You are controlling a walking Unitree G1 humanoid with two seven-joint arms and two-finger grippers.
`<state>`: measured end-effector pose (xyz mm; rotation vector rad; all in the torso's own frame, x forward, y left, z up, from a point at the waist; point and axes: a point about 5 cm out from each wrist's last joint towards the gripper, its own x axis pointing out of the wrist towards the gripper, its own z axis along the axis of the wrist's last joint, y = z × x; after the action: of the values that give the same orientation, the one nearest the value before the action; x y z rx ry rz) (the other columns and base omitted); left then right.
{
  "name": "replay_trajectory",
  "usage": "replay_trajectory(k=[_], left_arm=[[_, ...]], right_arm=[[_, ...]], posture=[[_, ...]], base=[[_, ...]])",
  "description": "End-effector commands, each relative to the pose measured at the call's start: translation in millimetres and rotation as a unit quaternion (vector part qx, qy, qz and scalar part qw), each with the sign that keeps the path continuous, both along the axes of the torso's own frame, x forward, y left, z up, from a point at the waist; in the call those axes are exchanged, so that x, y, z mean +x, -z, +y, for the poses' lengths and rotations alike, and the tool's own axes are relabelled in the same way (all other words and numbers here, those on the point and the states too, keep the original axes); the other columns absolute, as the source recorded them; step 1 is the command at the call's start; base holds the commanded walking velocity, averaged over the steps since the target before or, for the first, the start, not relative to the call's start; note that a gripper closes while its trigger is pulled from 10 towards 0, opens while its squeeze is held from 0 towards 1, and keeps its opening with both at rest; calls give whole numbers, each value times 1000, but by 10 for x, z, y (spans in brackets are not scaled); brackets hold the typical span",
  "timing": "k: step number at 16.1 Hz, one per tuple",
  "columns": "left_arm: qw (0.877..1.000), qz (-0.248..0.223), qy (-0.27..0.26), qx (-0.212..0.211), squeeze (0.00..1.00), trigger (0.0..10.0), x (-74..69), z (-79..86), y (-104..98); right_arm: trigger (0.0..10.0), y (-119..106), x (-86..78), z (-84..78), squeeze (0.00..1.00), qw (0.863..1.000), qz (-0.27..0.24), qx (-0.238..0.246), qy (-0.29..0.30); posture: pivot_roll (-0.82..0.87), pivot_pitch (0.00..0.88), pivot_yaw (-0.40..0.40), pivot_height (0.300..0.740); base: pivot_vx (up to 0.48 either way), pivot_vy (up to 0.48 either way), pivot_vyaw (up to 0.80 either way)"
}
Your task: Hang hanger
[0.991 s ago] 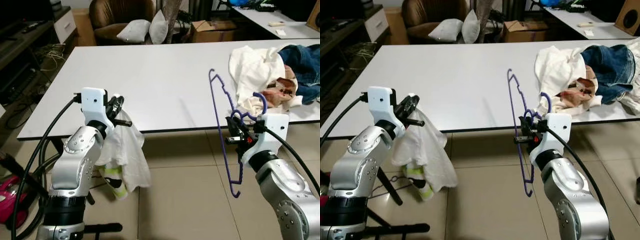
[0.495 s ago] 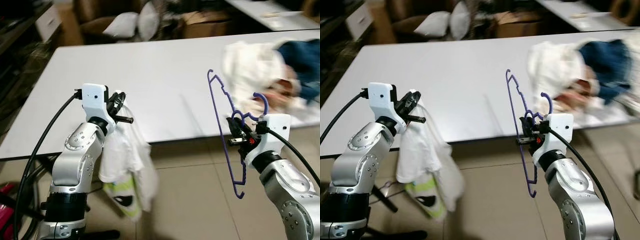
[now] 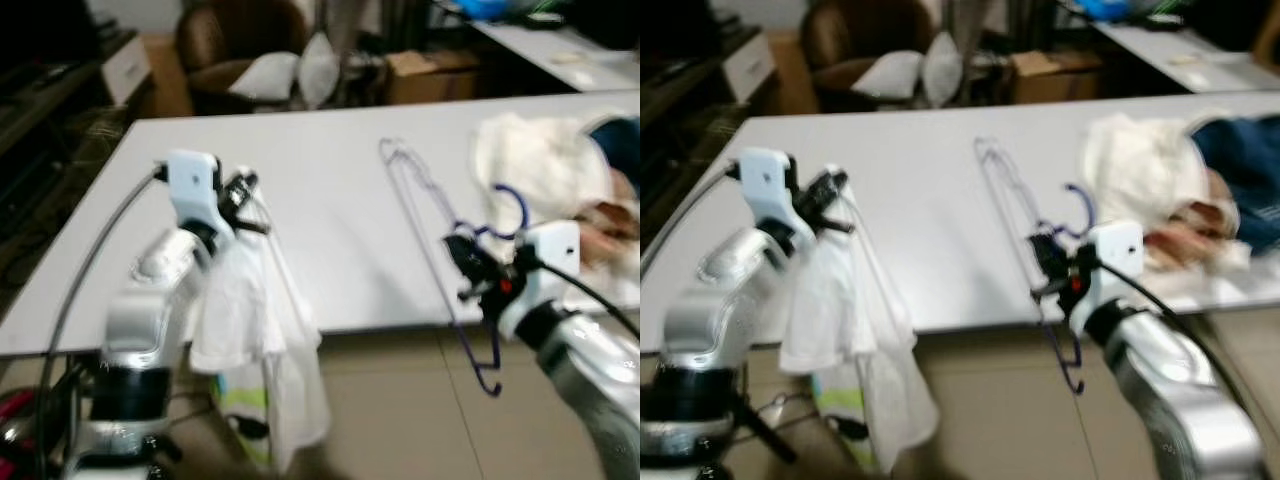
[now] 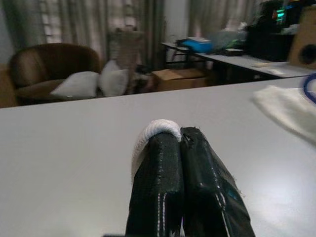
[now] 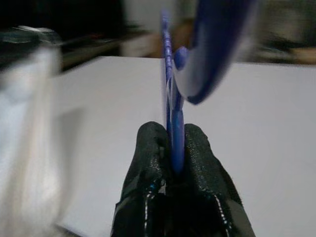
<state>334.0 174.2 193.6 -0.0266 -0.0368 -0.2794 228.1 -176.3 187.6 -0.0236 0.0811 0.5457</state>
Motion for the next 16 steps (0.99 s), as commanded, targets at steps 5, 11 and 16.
replay_trajectory(k=[5, 11, 16], left_arm=[[996, -83, 10, 36, 0, 10000, 430, 55, -654], [985, -156, 67, 37, 0, 10000, 621, -80, -1319], [951, -242, 194, -13, 0, 10000, 272, -176, -1863]], right_arm=[[10000, -425, -337, -318, 0, 977, 17, -56, -204], [10000, -335, -344, -121, 0, 918, 97, -81, -375], [10000, -401, 809, 134, 0, 964, -55, -178, -187]], posture=[[-59, 0, 51, 740], [-41, 0, 38, 740], [6, 0, 14, 740]], base=[[403, 0, 0], [398, 0, 0], [374, 0, 0]])
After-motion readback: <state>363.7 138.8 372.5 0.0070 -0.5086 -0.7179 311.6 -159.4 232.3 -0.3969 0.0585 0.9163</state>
